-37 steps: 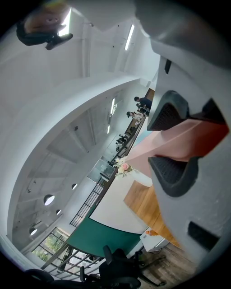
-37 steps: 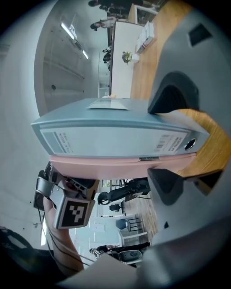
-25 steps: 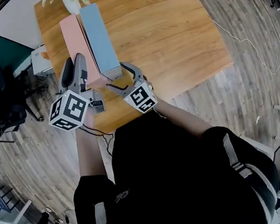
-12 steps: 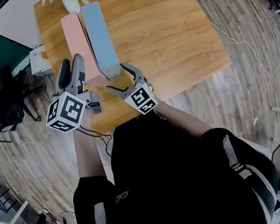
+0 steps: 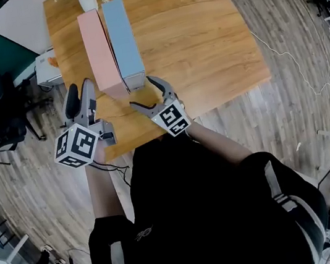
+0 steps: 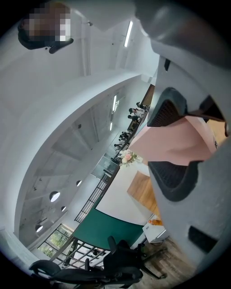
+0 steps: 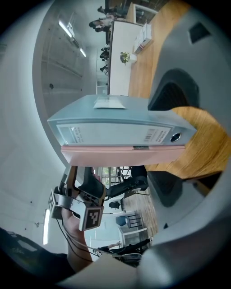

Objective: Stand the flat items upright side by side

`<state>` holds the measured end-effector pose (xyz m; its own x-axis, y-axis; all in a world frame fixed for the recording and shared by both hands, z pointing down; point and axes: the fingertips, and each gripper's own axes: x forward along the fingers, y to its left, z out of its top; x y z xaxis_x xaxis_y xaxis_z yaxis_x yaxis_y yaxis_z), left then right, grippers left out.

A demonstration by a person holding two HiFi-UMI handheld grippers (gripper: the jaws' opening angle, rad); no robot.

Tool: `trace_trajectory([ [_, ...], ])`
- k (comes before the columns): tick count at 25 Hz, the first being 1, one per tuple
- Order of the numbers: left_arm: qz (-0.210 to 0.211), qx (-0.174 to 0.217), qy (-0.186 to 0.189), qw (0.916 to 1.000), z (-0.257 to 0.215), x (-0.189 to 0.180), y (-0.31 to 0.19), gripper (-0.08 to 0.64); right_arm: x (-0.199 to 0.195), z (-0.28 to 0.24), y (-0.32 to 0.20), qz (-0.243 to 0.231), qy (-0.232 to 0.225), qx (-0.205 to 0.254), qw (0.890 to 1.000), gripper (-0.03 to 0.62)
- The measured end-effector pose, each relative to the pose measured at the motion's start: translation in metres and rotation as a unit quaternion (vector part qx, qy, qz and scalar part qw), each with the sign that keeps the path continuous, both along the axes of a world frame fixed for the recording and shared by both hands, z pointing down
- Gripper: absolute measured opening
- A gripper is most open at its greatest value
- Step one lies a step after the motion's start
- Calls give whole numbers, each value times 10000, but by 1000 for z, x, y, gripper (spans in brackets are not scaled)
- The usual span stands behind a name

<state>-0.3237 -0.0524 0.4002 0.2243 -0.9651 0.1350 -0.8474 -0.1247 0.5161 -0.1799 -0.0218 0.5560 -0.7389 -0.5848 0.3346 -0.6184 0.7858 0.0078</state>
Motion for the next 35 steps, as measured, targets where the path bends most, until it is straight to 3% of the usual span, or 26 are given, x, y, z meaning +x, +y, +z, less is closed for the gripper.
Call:
trace_trajectory([
  [6,-235,-367,-119,9990,34,-28,32,249,14,1,7,37,92,5,10000,413],
  [11,-189,-758,-388,9962,75,-35,56,247,28,6,12,127,265,-22,9996,400],
  [17,308,-969,-1305,9862,117,-17,78,236,41,11,24,181,475,-42,9987,366],
  [21,828,-1313,-1647,9741,160,8,97,185,52,21,34,254,705,-200,9970,244],
  [27,1262,-1668,-1824,9607,203,46,121,5,73,33,53,510,1040,-262,9929,29],
  [35,1459,-1747,-1882,9554,210,118,148,5,112,34,83,377,839,-420,9949,6],
])
